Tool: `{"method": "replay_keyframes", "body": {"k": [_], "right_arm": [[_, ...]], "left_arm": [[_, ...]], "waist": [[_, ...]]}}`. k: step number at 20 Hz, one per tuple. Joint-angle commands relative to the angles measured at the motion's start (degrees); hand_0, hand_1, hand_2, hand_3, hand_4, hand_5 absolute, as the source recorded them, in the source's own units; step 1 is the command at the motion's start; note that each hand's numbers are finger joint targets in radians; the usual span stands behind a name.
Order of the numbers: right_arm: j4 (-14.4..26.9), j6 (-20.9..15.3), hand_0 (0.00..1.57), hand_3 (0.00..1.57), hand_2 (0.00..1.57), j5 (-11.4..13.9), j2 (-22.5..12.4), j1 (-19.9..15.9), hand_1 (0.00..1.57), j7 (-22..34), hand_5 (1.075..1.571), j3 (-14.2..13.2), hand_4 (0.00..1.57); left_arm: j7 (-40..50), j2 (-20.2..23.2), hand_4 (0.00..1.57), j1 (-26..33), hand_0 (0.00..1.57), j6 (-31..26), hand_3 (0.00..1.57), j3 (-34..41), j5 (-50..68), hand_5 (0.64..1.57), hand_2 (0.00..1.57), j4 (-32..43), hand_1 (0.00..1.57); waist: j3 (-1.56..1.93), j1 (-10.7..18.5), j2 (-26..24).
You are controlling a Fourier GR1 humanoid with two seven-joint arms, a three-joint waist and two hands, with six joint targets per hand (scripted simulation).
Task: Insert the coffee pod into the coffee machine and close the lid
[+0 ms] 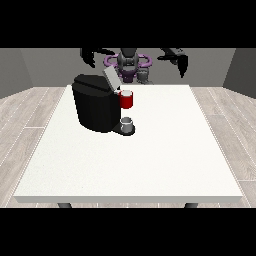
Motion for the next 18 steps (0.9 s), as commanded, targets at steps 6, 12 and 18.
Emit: {"method": "replay_keyframes", "body": {"k": [6, 12, 18], "right_arm": [[7.8, 1.9, 0.00, 0.00, 0.00, 0.1, 0.4, -6.0, 0.00, -4.0, 1.571, -1.1, 0.00], [12.9, 3.9, 0.00, 0.00, 0.00, 0.5, -1.6, -8.8, 0.00, -5.4, 1.571, -2.6, 0.00], [13.8, 2.7, 0.00, 0.00, 0.00, 2.9, 0.3, -11.1, 0.00, -5.3, 1.571, -0.7, 0.00]], "left_arm": [[3.7, 2.7, 0.00, 1.5, 0.00, 1.5, 0.00, -1.5, 3.1, 1.571, 0.00, -7.4, 0.00], [5.2, 1.1, 0.00, 5.0, 0.00, 4.5, 0.00, -5.1, 1.7, 1.571, 0.00, -13.3, 0.00], [1.7, 4.7, 0.00, 5.2, 0.00, 2.7, 0.00, -1.8, 5.4, 1.571, 0.00, -11.5, 0.00]], "waist": [[0.00, -1.5, 5.7], [0.00, -0.9, 6.4], [-0.01, -1.9, 7.7]]}}
